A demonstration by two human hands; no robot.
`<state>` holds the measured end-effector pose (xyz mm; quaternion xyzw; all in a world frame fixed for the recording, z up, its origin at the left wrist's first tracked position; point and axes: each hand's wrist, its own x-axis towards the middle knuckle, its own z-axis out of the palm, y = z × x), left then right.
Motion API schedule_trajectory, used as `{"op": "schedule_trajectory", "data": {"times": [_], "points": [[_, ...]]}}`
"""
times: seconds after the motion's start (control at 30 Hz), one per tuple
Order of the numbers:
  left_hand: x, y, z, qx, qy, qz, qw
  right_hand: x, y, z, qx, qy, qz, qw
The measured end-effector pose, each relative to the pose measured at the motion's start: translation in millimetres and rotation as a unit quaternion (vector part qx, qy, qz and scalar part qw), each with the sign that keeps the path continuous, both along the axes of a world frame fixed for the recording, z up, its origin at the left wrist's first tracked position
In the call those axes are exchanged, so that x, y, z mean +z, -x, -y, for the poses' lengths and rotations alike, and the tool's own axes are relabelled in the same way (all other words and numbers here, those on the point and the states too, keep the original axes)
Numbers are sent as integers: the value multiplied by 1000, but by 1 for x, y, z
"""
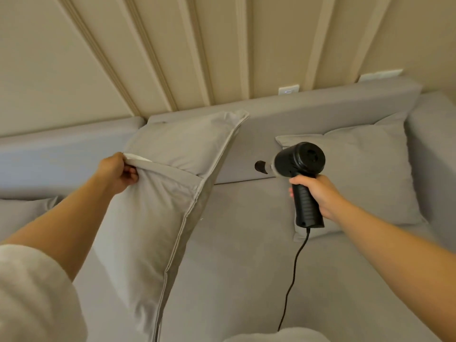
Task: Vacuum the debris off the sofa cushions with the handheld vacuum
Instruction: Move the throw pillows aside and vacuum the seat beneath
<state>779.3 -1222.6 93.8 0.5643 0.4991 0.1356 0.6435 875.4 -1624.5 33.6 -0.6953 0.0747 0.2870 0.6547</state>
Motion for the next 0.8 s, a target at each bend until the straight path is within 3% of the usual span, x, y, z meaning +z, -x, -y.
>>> {"op": "schedule_trajectory", "data": {"times": [0.13,0.53,0.63,0.7,0.8], "points": [[0,-27,49,26,61,55,996,0,-1,31,-37,-19,1,999],[-32,-149,235,-50,191,178,964,-9,0,180,-224,-46,9,974],[-51,-167,269,-241,114,66,962,-17,4,199,-266,-57,17,962],[-70,-168,285,-361,55,-43,930,-22,5,208,-283,-72,17,956],[-93,-156,296,-423,27,-141,895,-27,4,215,-285,-82,17,955]]}}
